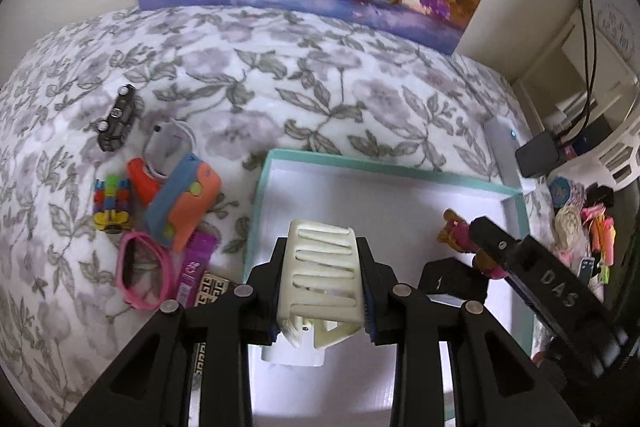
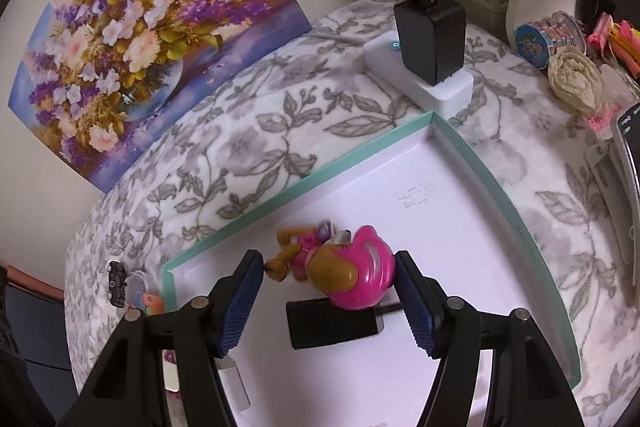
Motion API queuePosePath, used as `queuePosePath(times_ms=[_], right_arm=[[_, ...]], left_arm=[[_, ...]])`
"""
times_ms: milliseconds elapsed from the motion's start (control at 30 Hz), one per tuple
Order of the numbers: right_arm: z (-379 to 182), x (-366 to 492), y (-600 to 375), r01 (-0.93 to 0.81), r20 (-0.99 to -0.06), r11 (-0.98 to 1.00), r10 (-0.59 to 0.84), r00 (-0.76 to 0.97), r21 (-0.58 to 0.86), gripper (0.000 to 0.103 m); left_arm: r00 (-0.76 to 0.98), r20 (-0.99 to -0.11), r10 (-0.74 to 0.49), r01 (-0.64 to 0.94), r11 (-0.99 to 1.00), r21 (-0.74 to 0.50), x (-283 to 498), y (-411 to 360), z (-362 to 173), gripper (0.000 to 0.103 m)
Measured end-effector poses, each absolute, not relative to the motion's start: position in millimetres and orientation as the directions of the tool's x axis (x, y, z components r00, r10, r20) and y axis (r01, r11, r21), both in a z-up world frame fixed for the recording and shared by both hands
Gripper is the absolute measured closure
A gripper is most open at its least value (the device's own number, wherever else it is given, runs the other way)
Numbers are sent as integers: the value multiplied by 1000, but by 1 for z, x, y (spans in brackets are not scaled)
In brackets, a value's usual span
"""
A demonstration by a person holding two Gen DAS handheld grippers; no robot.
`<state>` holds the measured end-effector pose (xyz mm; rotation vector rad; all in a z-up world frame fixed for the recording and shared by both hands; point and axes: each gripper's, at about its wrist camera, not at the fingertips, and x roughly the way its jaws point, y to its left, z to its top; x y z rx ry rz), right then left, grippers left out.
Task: Organize rigid objects
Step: 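Carry the cream chair in the left tool while the right tool carries the dog figure over the tray, then open the right tool to drop the dog figure while the left tool releases the cream chair in the tray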
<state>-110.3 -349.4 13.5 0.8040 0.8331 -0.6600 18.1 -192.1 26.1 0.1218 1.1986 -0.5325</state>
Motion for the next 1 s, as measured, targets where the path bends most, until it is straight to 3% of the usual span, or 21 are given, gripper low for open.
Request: queuePosePath(times_ms=[533, 733, 1000], right_arm=[[-1, -96, -340, 774, -882, 572, -176, 438, 270, 31], [-5, -92, -337, 778, -895, 579, -174, 411, 245, 23], [-8, -96, -341, 803, -911, 546, -160, 380, 239, 22]], left_arm=[[201, -928, -315, 494, 850, -182, 16, -204, 10, 70], [212, -937, -276, 499, 856, -139, 16, -205, 9, 55], [235, -940, -246, 517, 851, -93, 13, -207, 11, 36]])
